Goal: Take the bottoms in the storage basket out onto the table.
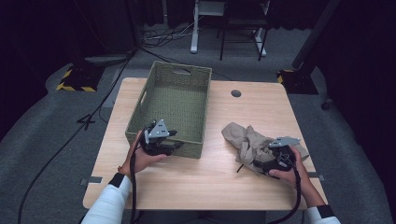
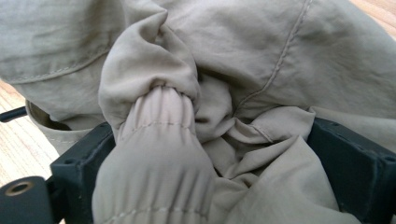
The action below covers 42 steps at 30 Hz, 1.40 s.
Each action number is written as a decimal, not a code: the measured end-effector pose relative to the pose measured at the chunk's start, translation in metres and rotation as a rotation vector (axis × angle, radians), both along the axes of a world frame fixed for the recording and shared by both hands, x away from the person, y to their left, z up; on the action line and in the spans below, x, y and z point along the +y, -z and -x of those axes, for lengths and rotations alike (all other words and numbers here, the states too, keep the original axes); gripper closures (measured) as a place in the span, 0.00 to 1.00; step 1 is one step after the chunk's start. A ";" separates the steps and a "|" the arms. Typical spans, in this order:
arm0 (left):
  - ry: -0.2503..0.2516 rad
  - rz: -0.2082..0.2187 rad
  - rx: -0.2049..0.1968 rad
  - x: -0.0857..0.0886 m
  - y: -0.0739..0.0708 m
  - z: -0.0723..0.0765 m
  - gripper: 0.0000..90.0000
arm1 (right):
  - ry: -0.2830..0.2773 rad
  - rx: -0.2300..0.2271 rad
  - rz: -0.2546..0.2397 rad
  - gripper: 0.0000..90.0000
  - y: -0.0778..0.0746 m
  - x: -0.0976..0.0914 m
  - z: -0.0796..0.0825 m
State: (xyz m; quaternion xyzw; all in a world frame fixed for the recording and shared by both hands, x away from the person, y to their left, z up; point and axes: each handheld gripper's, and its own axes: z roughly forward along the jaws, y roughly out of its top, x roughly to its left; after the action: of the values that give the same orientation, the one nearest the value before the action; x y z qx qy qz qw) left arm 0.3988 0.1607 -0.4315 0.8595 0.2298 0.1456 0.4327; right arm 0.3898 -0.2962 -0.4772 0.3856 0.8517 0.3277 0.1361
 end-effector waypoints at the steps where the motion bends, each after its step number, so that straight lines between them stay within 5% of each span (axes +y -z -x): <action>1: -0.003 0.001 -0.003 0.002 0.000 0.000 0.52 | 0.000 0.000 0.000 0.09 0.000 0.000 0.000; 18: -0.075 -0.009 0.007 0.046 -0.001 -0.005 0.51 | 0.003 -0.004 0.004 0.09 0.000 0.000 0.001; 42: -0.148 -0.011 0.016 0.080 -0.002 -0.017 0.51 | 0.002 -0.004 0.008 0.09 0.001 0.001 0.002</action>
State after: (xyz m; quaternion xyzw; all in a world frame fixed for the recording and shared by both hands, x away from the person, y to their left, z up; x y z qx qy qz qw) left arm 0.4159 0.2405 -0.4293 0.8437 0.2953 0.1718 0.4141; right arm 0.3877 -0.2950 -0.4780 0.3852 0.8524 0.3249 0.1397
